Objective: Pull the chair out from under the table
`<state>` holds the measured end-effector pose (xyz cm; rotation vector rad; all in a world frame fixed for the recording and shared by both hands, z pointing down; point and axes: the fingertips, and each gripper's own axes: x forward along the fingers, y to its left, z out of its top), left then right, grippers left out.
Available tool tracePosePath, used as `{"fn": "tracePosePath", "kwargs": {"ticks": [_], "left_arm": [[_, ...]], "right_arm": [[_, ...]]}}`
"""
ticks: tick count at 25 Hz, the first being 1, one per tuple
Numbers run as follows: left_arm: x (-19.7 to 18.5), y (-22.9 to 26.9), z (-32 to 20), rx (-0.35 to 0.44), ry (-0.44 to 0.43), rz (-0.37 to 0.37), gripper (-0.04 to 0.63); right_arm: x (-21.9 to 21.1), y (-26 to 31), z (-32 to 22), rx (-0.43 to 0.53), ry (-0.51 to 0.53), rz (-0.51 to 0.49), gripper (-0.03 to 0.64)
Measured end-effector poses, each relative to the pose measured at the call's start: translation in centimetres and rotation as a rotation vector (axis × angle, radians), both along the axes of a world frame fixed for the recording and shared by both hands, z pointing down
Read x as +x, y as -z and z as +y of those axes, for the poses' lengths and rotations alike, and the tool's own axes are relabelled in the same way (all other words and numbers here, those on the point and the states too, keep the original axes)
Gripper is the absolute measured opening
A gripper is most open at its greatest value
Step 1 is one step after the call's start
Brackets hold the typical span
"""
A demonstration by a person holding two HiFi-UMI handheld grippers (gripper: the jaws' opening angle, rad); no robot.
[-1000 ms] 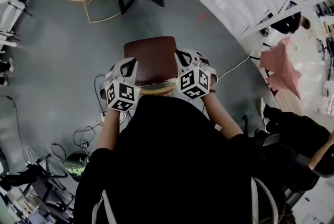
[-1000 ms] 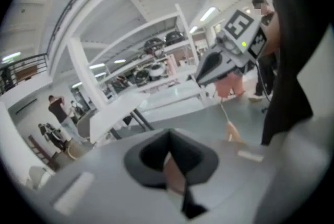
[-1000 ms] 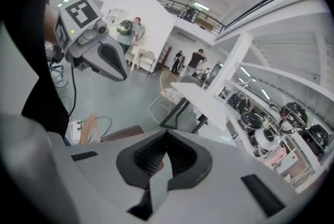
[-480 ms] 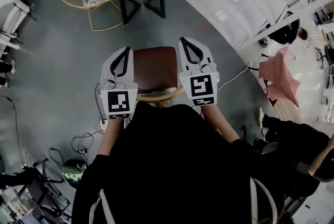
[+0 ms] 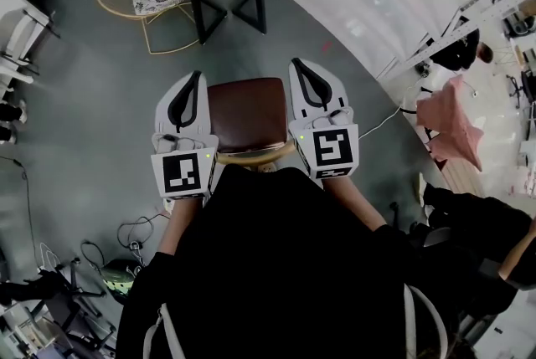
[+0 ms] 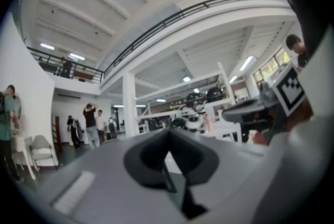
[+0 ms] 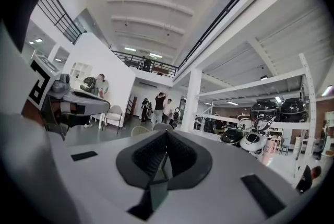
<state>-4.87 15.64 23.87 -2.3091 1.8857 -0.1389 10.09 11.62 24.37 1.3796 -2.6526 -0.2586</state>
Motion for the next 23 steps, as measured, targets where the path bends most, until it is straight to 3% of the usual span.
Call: {"fn": "tracePosePath", "kwargs": {"ticks": [5, 11, 19, 23], "left_arm": [[0.4, -0.2, 0.1, -0.012, -0.011, -0.032, 0.008], [0.3, -0.2, 0.2, -0.001, -0.01, -0.006, 0.008], [0.3, -0.8, 0.0, -0.033, -0.025, -0.065, 0.008], [0.6, -0.9, -0.2, -0.027, -0.046, -0.025, 0.008]], "right_arm": [[-0.3, 0.0, 0.5, -0.017, 0.007, -0.025, 0.02], [-0.6, -0.1, 0.7, -0.033, 0.021, -0.046, 0.02], [-0.9, -0.5, 0.6, -0.05, 0.013, -0.06, 0.021], [-1.1, -0.5, 0.3, -0.061, 0.009, -0.061, 0.02]]}}
